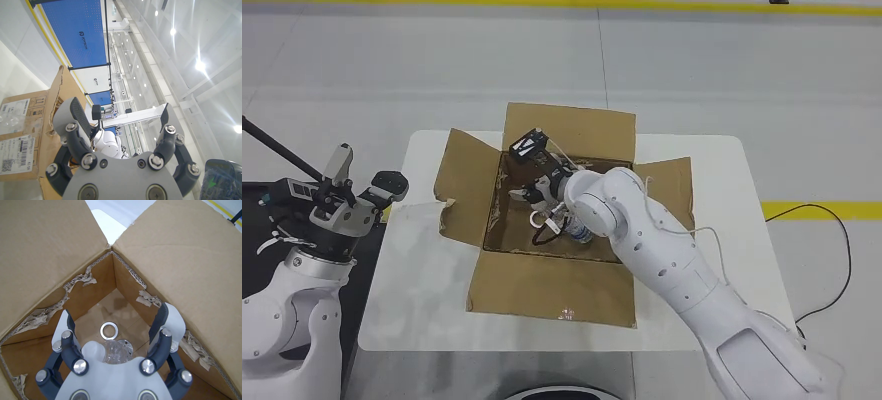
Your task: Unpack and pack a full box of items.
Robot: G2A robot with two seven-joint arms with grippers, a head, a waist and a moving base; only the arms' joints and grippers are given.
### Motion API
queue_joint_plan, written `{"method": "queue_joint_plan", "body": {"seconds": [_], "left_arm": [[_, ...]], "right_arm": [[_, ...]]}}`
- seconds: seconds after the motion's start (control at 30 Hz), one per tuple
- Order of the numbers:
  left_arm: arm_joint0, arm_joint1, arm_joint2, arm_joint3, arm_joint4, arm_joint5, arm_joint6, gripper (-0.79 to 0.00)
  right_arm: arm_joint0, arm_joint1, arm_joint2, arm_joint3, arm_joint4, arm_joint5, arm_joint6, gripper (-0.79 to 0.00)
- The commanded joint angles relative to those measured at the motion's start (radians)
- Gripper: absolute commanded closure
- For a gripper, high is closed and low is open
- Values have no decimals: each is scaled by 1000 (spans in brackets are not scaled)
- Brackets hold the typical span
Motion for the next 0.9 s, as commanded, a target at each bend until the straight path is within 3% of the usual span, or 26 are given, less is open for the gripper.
{"method": "queue_joint_plan", "body": {"seconds": [0.0, 0.3, 0.6, 0.7, 0.87], "left_arm": [[0, 0, 0, 0, 0, 0, 0, -785], [0, 0, 0, 0, 0, 0, 0, -785], [-8, 3, -3, 25, 82, -19, 42, -785], [-13, 9, -6, 44, 132, -2, 17, -785], [-16, 26, 3, 78, 235, 45, -130, -785]], "right_arm": [[-14, 5, 13, -16, 1, -21, 0, -785], [-124, 42, 106, -185, -38, -69, 9, -785], [-313, 87, 239, -443, -118, -26, -16, -785], [-381, 101, 300, -522, -113, -34, -34, -785], [-499, 121, 395, -654, -108, -24, -80, -785]]}}
